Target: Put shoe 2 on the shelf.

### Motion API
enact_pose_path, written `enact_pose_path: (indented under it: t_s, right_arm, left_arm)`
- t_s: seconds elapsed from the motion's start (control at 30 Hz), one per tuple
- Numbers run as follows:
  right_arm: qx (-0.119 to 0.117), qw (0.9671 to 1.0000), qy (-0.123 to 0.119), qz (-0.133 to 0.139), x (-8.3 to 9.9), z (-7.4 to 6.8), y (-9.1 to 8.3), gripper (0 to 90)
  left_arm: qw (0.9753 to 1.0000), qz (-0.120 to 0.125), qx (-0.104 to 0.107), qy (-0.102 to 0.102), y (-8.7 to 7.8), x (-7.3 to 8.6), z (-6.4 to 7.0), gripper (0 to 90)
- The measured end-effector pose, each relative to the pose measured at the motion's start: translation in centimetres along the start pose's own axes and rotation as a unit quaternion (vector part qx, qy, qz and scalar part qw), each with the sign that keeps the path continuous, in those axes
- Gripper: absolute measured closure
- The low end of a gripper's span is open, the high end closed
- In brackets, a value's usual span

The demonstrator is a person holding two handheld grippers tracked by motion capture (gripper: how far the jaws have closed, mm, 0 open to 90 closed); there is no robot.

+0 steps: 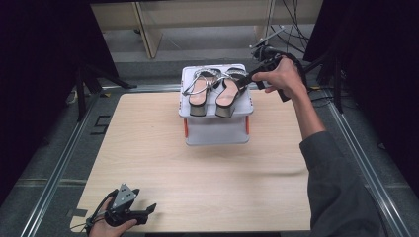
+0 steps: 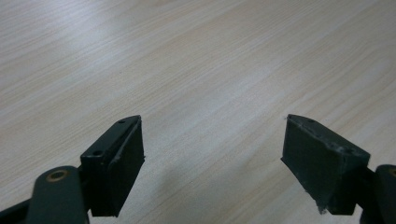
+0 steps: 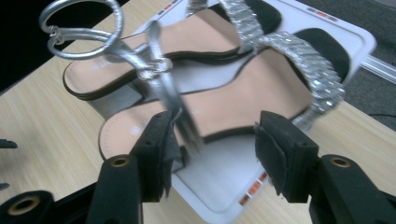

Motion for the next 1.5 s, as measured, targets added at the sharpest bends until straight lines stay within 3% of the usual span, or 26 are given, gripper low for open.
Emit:
enact_pose_path:
  t_s: [0.07, 0.1, 0.13, 0.17, 0.23, 0.37, 0.4, 0.53, 0.97, 1.43, 1.5]
  right_arm:
    - [0.004, 1.0, 0.004, 0.0, 0.2, 0.3, -0.1, 46.2]
    - [0.035, 0.9992, 0.018, -0.01, 0.9, 1.4, 0.1, 47.5]
    - [0.035, 0.9992, 0.018, -0.01, 0.9, 1.4, 0.1, 47.5]
    - [0.061, 0.997, 0.041, -0.026, 1.4, 2.4, 0.6, 50.8]
    - [0.066, 0.9963, 0.046, -0.03, 1.5, 2.8, 0.9, 51.3]
    - [0.086, 0.9938, 0.068, -0.02, 1.6, 4.7, 3.1, 60.0]
    - [0.088, 0.9934, 0.071, -0.016, 1.5, 4.9, 3.4, 60.2]
    - [0.093, 0.9918, 0.088, -0.007, 1.2, 5.6, 4.7, 60.6]
    - [0.132, 0.985, 0.11, -0.022, 0.0, 6.0, 6.9, 58.9]
    - [0.147, 0.9841, 0.1, -0.012, -0.5, 6.0, 7.3, 54.3]
    - [0.138, 0.9841, 0.112, -0.012, -0.2, 6.1, 7.1, 50.1]
  left_arm:
    - [1.0, 0.0, 0.002, -0.002, 0.0, 0.0, 0.0, 20.4]
    - [1.0, 0.001, 0.001, -0.005, 0.1, 0.0, 0.0, 20.4]
    - [1.0, 0.001, 0.004, -0.008, 0.1, 0.0, 0.0, 20.4]
    - [1.0, -0.004, 0.001, -0.002, 0.1, 0.0, 0.0, 20.4]
    - [1.0, -0.004, 0.001, -0.002, 0.1, 0.0, 0.0, 20.4]
    - [1.0, -0.001, 0.002, -0.003, 0.1, 0.1, 0.0, 20.4]
    - [0.9998, 0.003, 0.013, -0.011, 0.2, 0.1, 0.1, 20.4]
    - [1.0, -0.001, 0.004, -0.002, 0.1, 0.1, 0.0, 20.4]
    - [1.0, 0.001, 0.005, -0.006, 0.1, 0.1, 0.1, 20.4]
    - [1.0, 0.0, 0.003, -0.003, 0.1, 0.0, 0.1, 20.4]
    - [1.0, 0.001, 0.005, -0.006, 0.1, 0.0, 0.0, 20.4]
Point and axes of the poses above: each handheld gripper's, and its own axes: y roughly forward along the jaws, x roughly out of its underside, z roughly to its right, the point moved 2 cm from there along y, roughly forward along the jaws, and after that the axes turned 13 degrees about -z, right-handed, at the moved point
